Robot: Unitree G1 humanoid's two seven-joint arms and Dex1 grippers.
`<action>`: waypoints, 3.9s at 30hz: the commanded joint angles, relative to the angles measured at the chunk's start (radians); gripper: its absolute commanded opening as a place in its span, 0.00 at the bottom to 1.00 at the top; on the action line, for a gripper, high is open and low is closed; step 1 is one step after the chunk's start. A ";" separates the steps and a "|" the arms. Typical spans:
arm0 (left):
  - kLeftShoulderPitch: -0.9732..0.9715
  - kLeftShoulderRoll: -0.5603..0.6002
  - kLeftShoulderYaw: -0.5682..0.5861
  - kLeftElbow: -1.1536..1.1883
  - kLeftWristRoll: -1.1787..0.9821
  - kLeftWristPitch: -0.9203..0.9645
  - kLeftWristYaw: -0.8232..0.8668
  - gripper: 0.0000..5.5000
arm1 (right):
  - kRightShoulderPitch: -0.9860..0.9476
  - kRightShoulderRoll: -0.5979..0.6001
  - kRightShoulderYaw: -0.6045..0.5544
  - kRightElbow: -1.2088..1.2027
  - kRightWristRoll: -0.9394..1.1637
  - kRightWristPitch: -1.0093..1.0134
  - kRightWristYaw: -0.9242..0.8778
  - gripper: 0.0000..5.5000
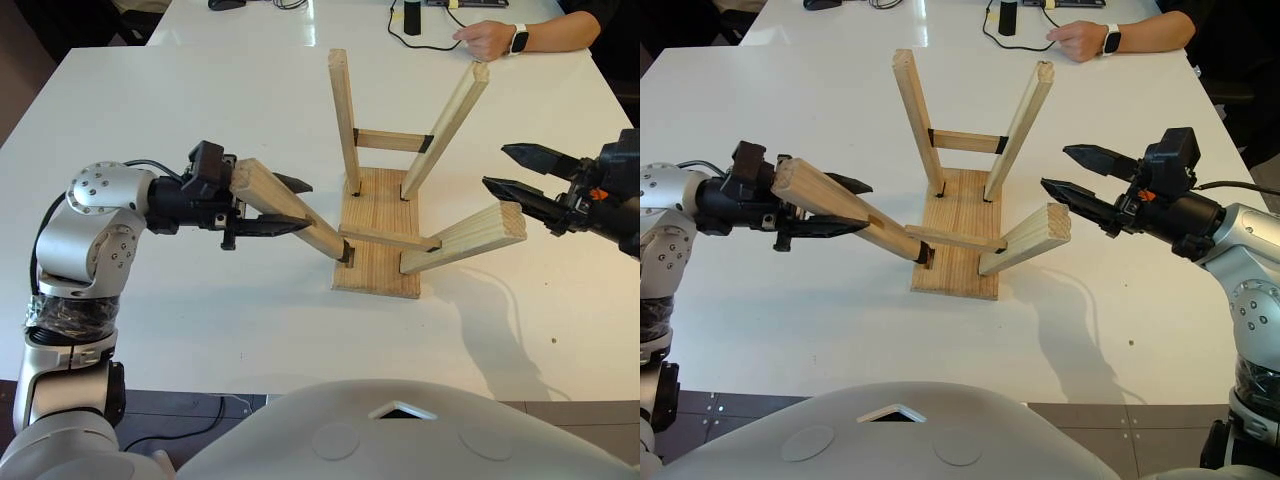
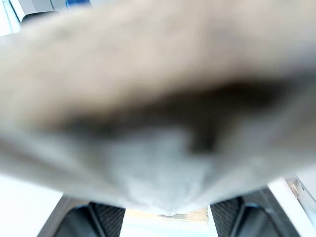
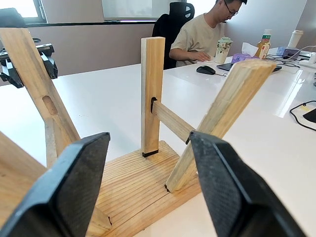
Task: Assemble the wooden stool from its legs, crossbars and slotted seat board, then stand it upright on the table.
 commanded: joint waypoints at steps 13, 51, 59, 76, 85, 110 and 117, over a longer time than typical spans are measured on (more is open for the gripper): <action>-0.082 -0.023 -0.139 0.117 0.140 -0.069 -0.011 0.37 | 0.020 0.043 0.032 -0.035 -0.052 -0.035 -0.035 0.54; -0.176 0.040 -0.495 0.214 0.362 0.021 0.055 0.37 | 0.103 0.090 0.110 -0.084 -0.136 -0.128 -0.061 0.54; -0.202 0.028 -0.547 0.182 0.387 0.039 0.124 0.37 | 0.076 0.104 0.119 -0.089 -0.133 -0.127 -0.085 0.54; -0.246 -0.094 -0.522 0.189 0.323 0.257 0.426 0.37 | -0.286 0.209 0.000 -0.103 -0.279 -0.170 -0.587 0.54; -0.281 -0.152 -0.529 0.185 0.338 0.323 0.527 0.37 | -0.304 0.459 0.383 -0.369 -0.326 -0.039 -0.887 0.54; -0.323 -0.137 -0.590 0.275 0.394 0.337 0.517 0.37 | -0.188 0.531 0.398 -0.277 -0.276 -0.184 -0.701 0.54; -0.341 -0.140 -0.604 0.314 0.399 0.325 0.492 0.37 | -0.362 0.295 -0.118 -0.120 0.122 -0.178 -0.796 0.54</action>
